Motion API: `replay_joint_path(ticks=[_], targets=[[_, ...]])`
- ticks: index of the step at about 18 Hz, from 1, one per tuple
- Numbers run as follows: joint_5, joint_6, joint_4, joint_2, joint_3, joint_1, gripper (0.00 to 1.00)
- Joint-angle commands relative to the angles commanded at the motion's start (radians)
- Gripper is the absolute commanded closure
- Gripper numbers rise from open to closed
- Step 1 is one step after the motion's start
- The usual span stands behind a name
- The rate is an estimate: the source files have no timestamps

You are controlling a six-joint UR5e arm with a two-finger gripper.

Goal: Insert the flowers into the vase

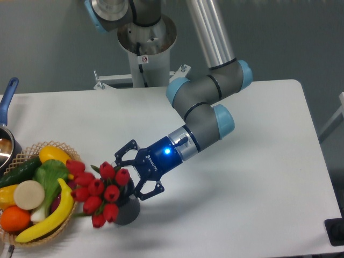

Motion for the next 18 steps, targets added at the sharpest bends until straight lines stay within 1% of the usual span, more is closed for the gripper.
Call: replay_joint_path(ticks=[1, 2, 3, 5, 7, 8, 10, 12, 15, 18], targets=[[0.002, 0.0, 0.0, 0.002, 0.002, 0.002, 0.17], [0.002, 0.003, 0.0, 0.003, 0.0, 0.006, 0.04], [0.003, 0.003, 0.0, 0.005, -0.003, 0.011, 0.0], [0.014, 0.009, 0.0, 0.021, -0.014, 0.024, 0.0], [0.056, 0.014, 0.002, 0.063, -0.037, 0.046, 0.0], [0.09, 0.017, 0.002, 0.086, -0.055, 0.063, 0.0], [0.144, 0.034, 0.002, 0.139, -0.093, 0.074, 0.0], [0.198, 0.054, 0.0, 0.175, -0.113, 0.095, 0.0], [0.299, 0.052, -0.002, 0.233, -0.118, 0.106, 0.0], [0.438, 0.055, 0.0, 0.264, -0.092, 0.117, 0.0]])
